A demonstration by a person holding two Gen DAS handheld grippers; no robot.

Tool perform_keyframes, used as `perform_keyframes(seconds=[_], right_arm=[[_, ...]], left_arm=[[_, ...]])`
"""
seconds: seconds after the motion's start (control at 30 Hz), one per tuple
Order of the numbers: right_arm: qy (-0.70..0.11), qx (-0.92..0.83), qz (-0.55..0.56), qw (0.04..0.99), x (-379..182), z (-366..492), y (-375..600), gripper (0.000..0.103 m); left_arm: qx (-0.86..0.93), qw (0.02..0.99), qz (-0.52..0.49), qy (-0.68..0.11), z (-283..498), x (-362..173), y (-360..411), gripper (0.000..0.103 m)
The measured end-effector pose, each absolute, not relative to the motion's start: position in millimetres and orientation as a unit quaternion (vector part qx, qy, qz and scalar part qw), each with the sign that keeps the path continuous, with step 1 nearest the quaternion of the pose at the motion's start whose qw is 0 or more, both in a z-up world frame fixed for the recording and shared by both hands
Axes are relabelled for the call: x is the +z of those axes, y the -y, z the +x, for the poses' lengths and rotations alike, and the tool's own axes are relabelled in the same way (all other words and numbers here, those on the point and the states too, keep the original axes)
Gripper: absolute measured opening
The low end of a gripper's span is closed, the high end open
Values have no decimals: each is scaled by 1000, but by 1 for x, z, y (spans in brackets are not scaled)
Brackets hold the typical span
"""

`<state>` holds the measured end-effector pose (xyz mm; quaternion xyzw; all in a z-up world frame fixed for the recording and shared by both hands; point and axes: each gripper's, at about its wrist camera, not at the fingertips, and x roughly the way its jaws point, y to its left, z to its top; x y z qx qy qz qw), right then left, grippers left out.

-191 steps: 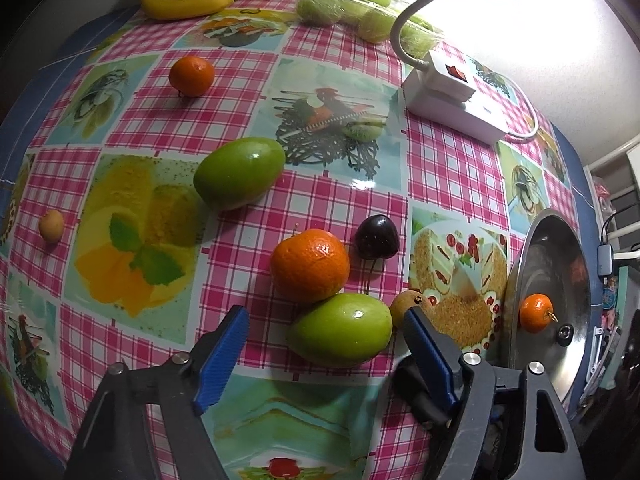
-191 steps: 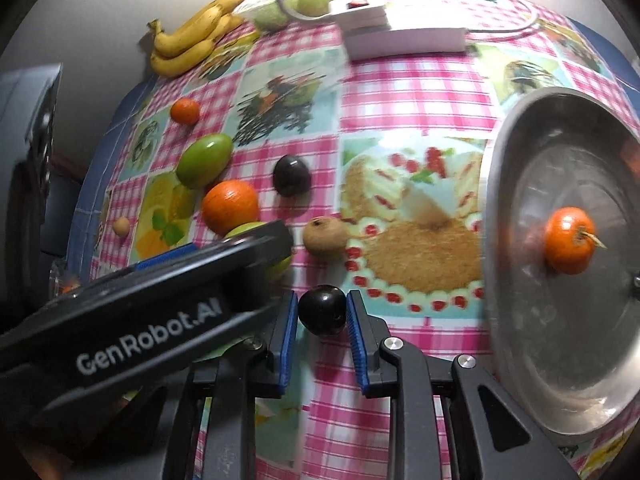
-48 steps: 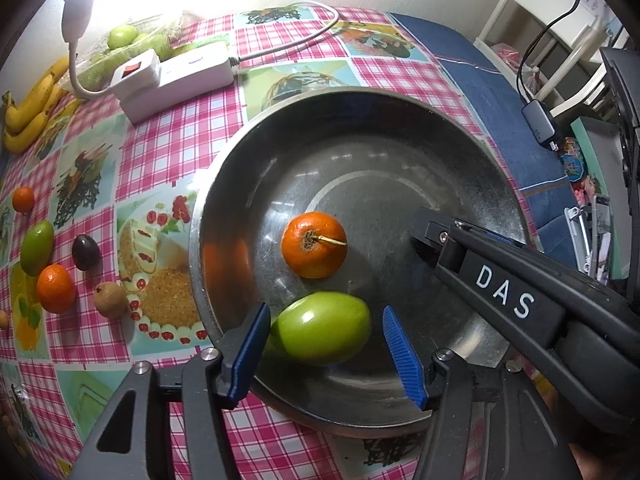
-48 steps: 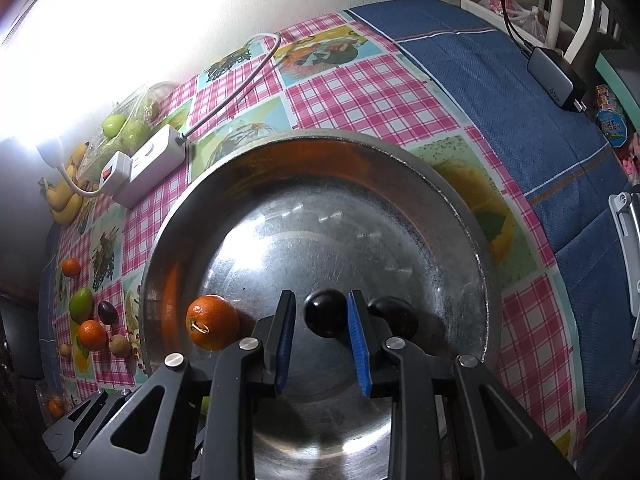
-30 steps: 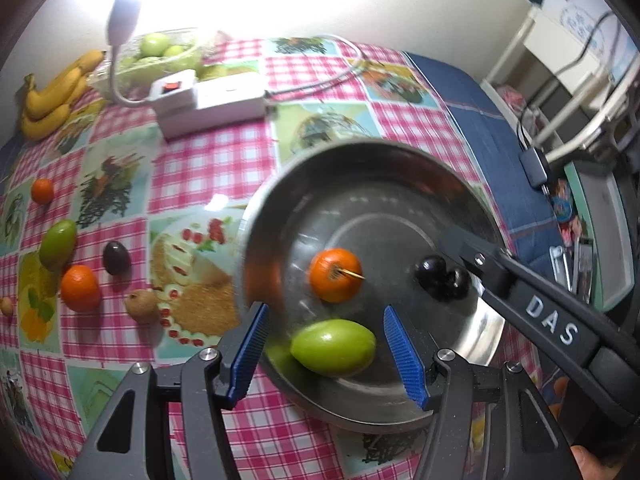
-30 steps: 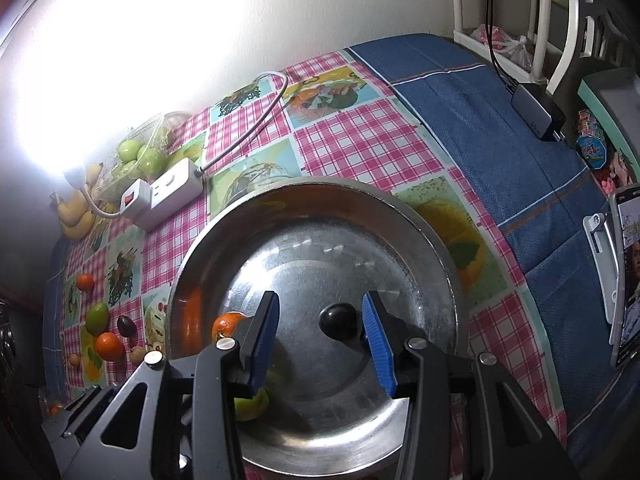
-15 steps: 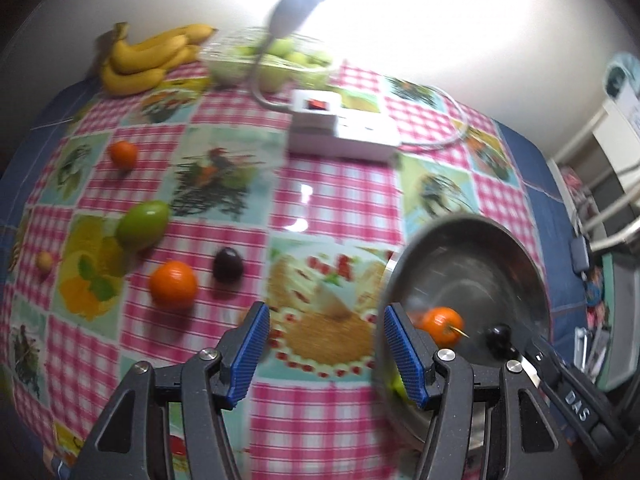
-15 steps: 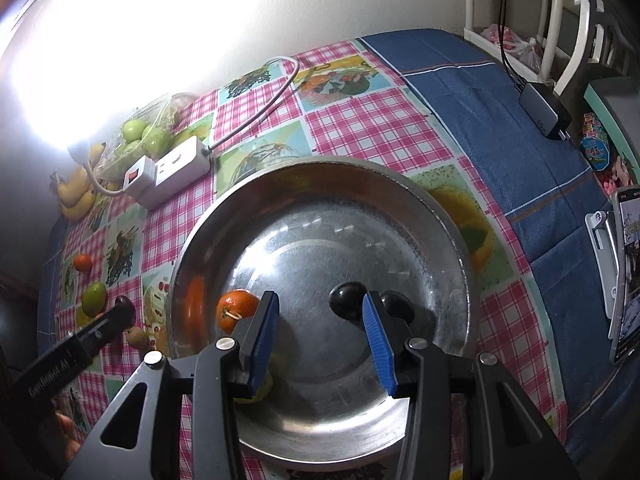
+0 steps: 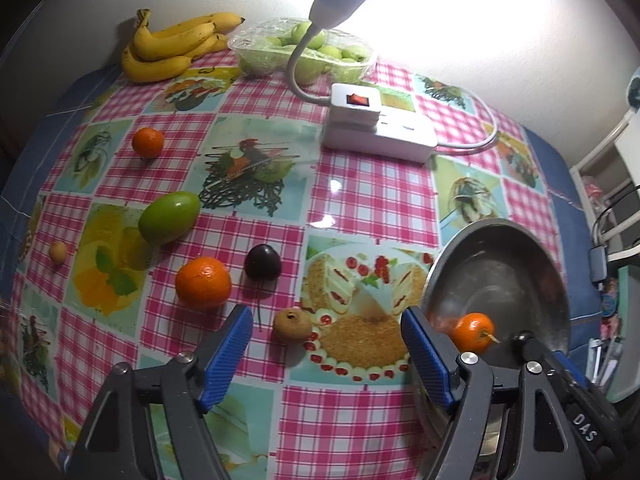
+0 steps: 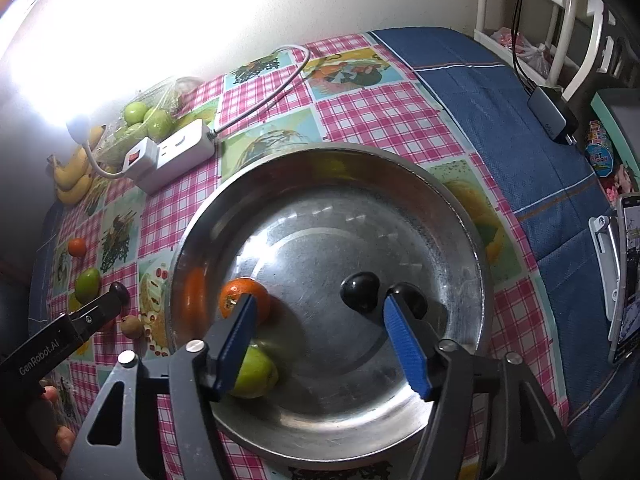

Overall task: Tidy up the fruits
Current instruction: 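Withdraw both grippers from the plate toward the fruit on the tablecloth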

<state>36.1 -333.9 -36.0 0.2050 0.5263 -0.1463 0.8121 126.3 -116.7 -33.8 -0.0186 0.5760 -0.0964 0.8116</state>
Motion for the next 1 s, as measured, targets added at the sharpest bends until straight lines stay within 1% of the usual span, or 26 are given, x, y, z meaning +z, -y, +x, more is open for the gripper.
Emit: perform_keyframes(seconds=[0.03,0.07,0.1,0.13,0.17,0.23,0.27,0.3,0.33,0.37,0.7,1.0], right_arm=[[-527,-147,205,811,-37,36,334,69],[-528,-147,205,811,-37,36,334,72],[-529,-147,205,810,-38,36,335,74],[-529,-147,205,810,-38,37,334,80],[-529,-147,203,811,-38,37,334,81],[-530,-144,199,812,-38,37,333,81],[-530,-143,196,813,-38,37,333,84],[-529,-142,195,814,-38,38,332,89],[-528,-141,193,815,-38,37,332,99],[-525,-141,193,817,-38,37,332,101],[-505,-126,213,827,-31,37,328,101],[-507,-151,147,836,-25,41,307,101]], left_arm=[[-94,811,-17,-577,127,-35,116,80],[-91,810,-14,-579,127,-37,116,85],[-88,809,-13,-580,127,-39,116,95],[-84,810,-10,-580,128,-40,115,100],[-81,812,-7,-579,128,-40,115,103],[-72,815,3,-575,128,-40,114,103],[-68,816,8,-574,128,-40,114,103],[-63,819,14,-571,128,-41,114,103],[-59,821,18,-568,128,-41,113,103],[-58,822,19,-567,128,-41,113,103],[-52,830,31,-555,129,-37,113,103],[-38,842,49,-536,127,-24,111,103]])
